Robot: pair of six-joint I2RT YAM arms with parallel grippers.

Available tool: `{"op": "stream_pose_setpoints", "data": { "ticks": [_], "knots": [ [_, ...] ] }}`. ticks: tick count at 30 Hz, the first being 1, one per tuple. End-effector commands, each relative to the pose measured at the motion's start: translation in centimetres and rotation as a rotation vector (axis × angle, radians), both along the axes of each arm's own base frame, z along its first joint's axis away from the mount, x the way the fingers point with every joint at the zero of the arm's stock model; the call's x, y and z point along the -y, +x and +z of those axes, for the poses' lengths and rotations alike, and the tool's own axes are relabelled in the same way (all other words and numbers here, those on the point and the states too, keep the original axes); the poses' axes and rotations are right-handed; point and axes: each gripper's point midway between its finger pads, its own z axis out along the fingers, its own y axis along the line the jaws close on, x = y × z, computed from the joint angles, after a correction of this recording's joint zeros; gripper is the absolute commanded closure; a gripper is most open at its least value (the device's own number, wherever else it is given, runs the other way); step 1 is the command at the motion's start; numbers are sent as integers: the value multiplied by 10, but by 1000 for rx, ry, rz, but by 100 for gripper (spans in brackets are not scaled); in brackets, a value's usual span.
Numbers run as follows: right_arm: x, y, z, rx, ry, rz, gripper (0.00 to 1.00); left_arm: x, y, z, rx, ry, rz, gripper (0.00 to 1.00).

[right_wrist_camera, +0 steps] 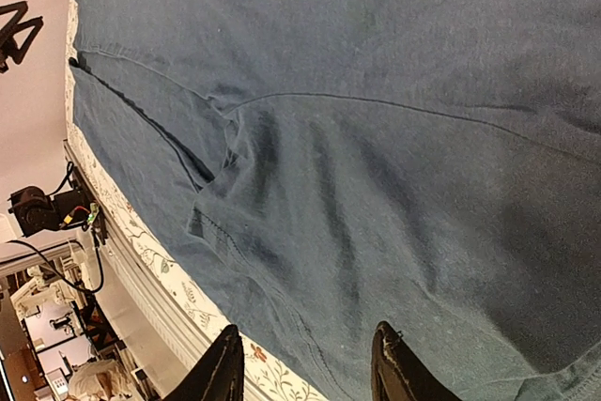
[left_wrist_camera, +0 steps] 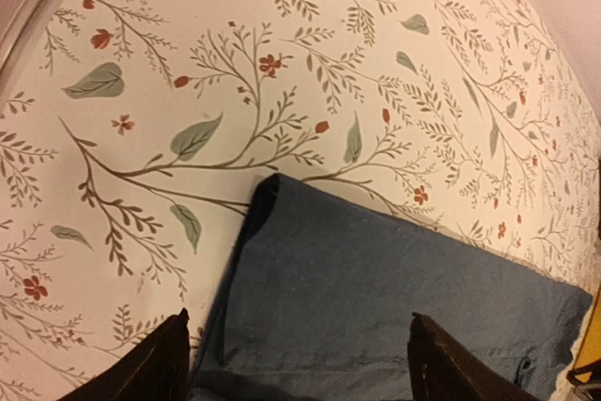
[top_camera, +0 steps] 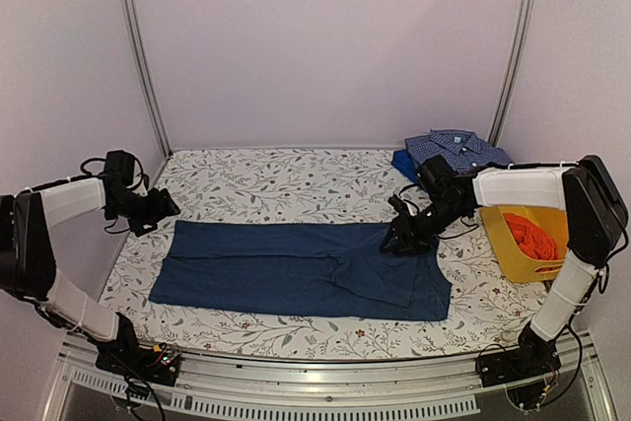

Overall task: Fold and stack the mixed laundry pile
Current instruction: Smooth out the rectangle-folded T-shirt at the center of the board.

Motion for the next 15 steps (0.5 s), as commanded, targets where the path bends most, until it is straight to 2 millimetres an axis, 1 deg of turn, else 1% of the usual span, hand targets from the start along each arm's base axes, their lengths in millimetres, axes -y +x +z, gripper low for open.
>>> {"op": "stream_pose_setpoints", "data": {
  "ticks": [1,3,5,6,8,10,12,15],
  "knots": [
    [9,-8,-19,-14,-53,5,55,-25,-4,-2,27,-130,50,24],
    [14,-14,-26,-29,-67,4,56,-23,2,-3,44,-191,24,30],
    [19,-21,-33,-45,-85,2,57,-18,12,-2,82,-220,-13,32],
    [21,-24,-37,-54,-95,-2,58,-18,15,-6,79,-225,-16,34],
    [26,-28,-43,-66,-111,-8,61,-19,22,-11,82,-224,-23,34],
    [29,-31,-48,-75,-128,-20,64,-26,28,-19,70,-193,-5,32],
    [31,-31,-51,-84,-136,-28,64,-34,33,-25,63,-154,10,30],
    [31,-31,-53,-88,-140,-35,65,-35,39,-33,65,-143,-8,31]
  ]
}}
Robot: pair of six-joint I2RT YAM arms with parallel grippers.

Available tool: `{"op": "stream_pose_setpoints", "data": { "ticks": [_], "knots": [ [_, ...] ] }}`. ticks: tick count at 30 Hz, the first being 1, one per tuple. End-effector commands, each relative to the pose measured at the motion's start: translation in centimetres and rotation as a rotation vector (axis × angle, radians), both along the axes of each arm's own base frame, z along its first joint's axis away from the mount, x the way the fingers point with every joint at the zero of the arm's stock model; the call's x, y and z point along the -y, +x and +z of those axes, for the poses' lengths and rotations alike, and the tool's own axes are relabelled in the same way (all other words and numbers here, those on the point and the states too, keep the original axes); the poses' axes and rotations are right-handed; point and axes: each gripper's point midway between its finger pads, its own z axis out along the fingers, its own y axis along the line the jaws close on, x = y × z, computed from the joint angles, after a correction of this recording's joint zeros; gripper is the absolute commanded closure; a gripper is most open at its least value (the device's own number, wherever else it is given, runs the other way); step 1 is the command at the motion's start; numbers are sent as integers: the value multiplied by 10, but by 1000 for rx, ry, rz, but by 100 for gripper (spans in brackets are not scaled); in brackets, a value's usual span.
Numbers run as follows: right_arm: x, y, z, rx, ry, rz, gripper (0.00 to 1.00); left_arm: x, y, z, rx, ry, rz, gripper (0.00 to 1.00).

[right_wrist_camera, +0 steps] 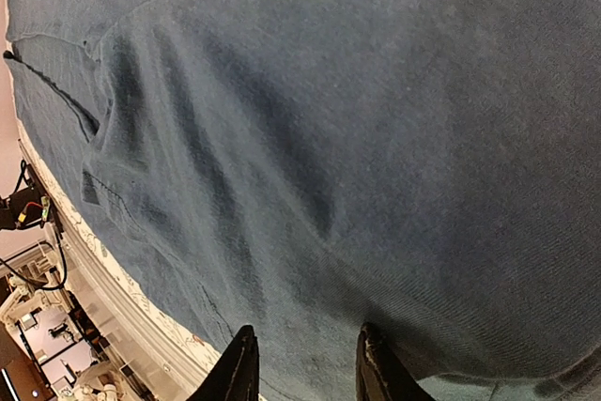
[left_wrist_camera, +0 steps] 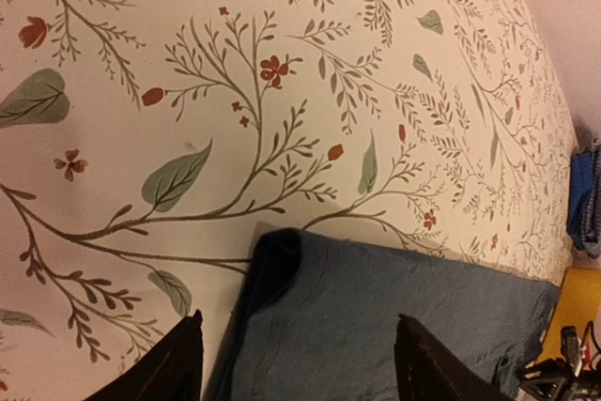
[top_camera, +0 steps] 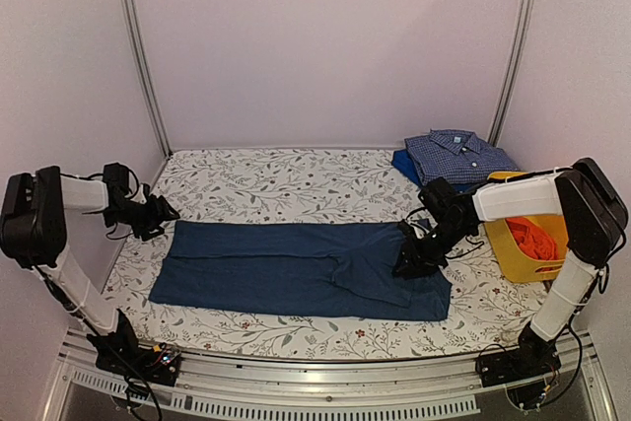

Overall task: Fold and stack the mixed laundry pile
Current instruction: Smooth out the rectangle-folded T-shirt at the center of the board.

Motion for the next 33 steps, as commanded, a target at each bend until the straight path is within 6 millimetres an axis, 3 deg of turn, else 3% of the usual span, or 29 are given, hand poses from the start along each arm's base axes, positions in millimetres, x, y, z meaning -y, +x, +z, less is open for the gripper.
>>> {"op": "stream_pose_setpoints", "data": {
  "ticks": [1,7,12,26,33],
  "knots": [
    [1,3,-7,1,-21,-18,65,-6,24,3,73,43,-33,32],
    [1,2,-10,-7,-25,-16,65,2,28,-11,66,-1,-71,45],
    [1,2,-13,-19,-29,-16,65,2,29,-23,43,-13,-69,50],
    [9,-2,-32,-51,-84,-11,65,0,50,-9,101,-21,-84,100],
    [14,-7,-43,-71,-105,-10,64,-7,66,-11,106,-15,-73,100]
  ]
}}
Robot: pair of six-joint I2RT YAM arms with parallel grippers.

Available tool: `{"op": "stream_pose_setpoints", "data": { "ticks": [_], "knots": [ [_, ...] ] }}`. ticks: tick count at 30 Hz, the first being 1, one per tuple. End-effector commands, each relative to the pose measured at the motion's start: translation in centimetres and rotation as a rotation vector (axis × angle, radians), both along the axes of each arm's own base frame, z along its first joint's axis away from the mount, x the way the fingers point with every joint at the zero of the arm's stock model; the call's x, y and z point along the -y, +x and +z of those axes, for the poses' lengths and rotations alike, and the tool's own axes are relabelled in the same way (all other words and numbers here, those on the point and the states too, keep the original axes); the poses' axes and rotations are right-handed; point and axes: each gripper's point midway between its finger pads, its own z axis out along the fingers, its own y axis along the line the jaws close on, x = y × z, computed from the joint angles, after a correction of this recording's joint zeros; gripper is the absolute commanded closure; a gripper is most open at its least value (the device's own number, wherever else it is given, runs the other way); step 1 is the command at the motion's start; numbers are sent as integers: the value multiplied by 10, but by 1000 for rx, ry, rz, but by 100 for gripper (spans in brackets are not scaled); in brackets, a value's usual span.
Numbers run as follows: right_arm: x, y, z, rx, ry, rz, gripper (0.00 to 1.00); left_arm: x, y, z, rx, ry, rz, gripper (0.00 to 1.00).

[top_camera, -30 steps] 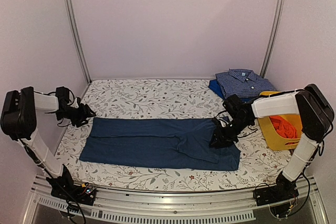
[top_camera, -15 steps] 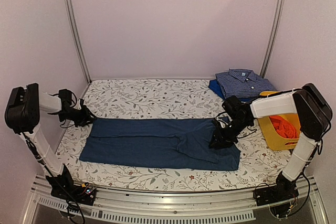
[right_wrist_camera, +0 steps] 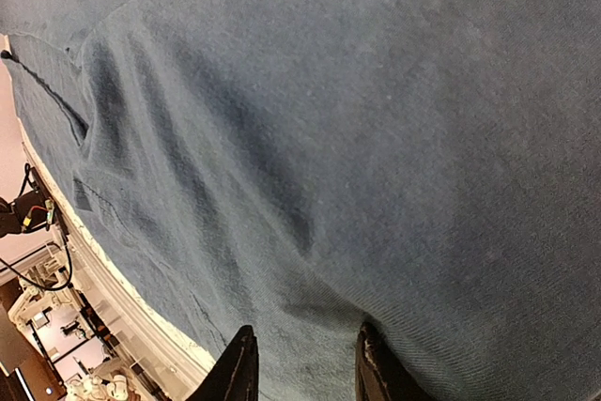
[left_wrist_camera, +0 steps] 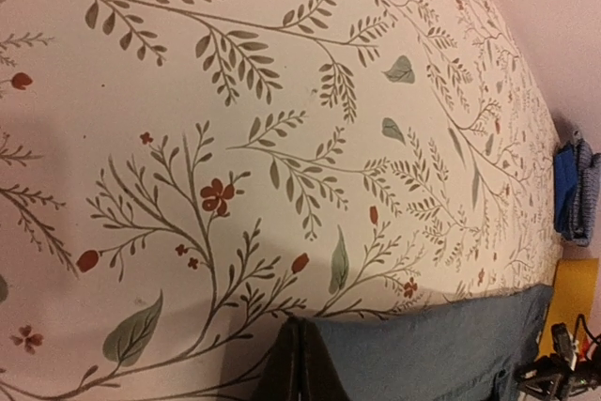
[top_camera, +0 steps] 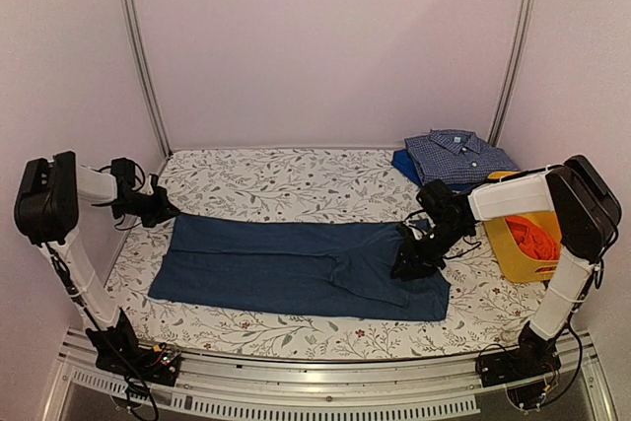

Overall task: Fold and stack the mixed laundry pile
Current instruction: Smooth out the rectangle-folded T-shirt at the center of the board, then rotate the rectangle-folded T-shirt at the center of the board.

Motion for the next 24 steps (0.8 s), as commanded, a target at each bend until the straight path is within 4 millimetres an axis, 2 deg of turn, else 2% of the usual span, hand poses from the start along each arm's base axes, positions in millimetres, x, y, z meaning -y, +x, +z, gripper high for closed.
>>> {"op": "stream_pose_setpoints", "data": {
  "ticks": [1,6,8,10,13,16,18,20,23,24],
  "knots": [
    [15,-9,-32,-39,-94,2,64,-9,15,-4,9,23,17,100],
    [16,-4,-32,-32,-95,-4,64,-27,11,-27,-69,73,59,100],
    [12,1,-27,-20,-82,-5,64,-30,10,-32,-80,76,64,95],
    [3,9,-13,14,-39,3,62,-33,8,-32,-85,86,64,85],
    [-10,26,19,91,25,8,55,-40,11,-12,-55,129,75,56],
    [-17,47,67,203,60,-14,50,-43,18,36,54,178,79,39],
    [-16,55,87,247,51,-36,50,-29,23,70,151,183,24,34],
    [-10,60,90,256,9,-63,50,-12,24,89,196,214,-37,32],
    [-7,62,84,237,-47,-78,50,31,22,90,188,227,-163,34],
    [-9,61,80,229,-57,-75,51,53,19,85,176,234,-225,36]
  ]
}}
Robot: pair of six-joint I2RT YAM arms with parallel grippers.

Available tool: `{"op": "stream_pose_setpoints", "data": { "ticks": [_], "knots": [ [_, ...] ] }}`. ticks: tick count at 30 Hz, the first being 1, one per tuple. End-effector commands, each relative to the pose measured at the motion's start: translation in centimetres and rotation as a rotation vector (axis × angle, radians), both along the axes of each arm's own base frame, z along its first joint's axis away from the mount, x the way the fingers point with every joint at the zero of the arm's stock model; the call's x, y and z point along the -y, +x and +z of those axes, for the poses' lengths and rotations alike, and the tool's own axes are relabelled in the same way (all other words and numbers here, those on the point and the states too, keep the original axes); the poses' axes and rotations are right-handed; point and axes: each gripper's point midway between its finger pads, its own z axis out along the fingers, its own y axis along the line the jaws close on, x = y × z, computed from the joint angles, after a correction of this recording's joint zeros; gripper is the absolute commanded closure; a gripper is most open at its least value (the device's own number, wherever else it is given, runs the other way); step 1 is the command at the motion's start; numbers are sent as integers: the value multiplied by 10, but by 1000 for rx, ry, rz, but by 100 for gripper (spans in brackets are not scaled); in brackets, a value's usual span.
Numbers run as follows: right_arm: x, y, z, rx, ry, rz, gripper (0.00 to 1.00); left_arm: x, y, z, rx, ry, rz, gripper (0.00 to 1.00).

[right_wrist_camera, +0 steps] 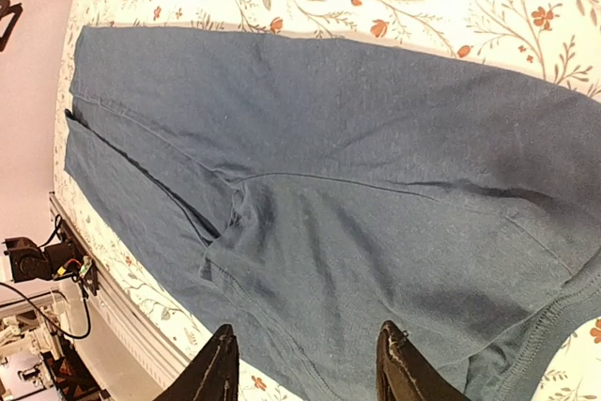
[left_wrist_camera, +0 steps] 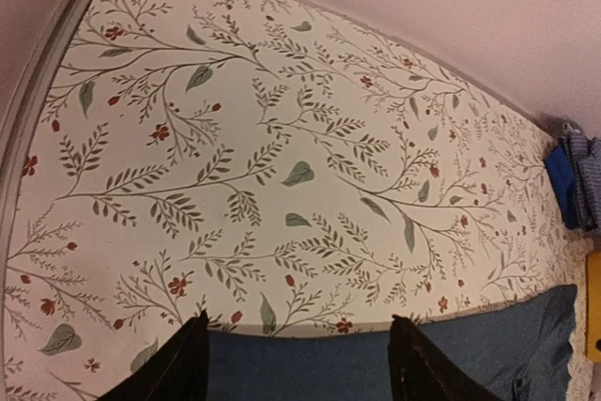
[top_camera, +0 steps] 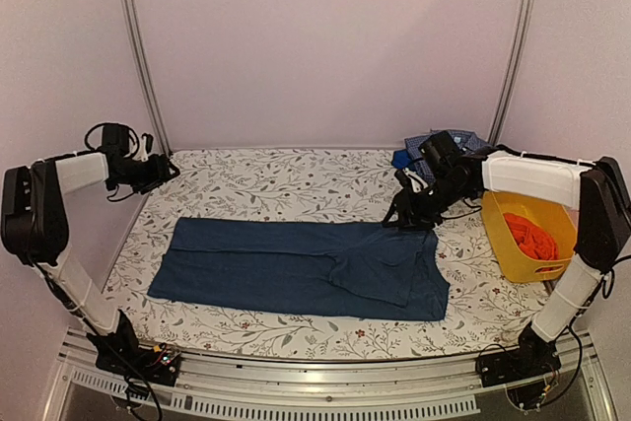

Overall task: Fold and stack the mixed laundry pile
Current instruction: Rotate the rectangle-folded T-shirt at the center of the board.

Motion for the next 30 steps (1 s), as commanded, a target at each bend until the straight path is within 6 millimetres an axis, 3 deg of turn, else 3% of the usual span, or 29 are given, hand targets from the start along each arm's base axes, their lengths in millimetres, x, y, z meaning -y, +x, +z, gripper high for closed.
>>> {"op": "stream_pose_setpoints", "data": {
  "ticks": [1,6,9,13,17,21,24,28,30],
  "knots": [
    [8,-5,-15,-44,-109,-38,51,77,-11,-10,-57,69,-235,37],
    [-11,-18,-29,-58,-128,2,53,147,-32,-37,-136,76,-424,42],
    [-19,-34,-55,-117,-167,48,53,170,-47,-63,-205,158,-493,43],
    [-23,-45,-84,-142,-205,71,54,167,-59,-87,-289,194,-485,45],
    [-11,-43,-118,-160,-300,67,58,152,-60,-93,-318,233,-432,45],
    [-4,-22,-142,-119,-404,83,60,137,-57,-90,-318,196,-370,45],
    [-1,6,-156,-88,-478,90,61,118,-54,-85,-319,167,-308,45],
    [-4,62,-159,-9,-522,78,61,93,-52,-78,-312,152,-236,45],
    [-16,97,-149,58,-523,79,61,83,-54,-78,-319,180,-214,45]
  ]
}}
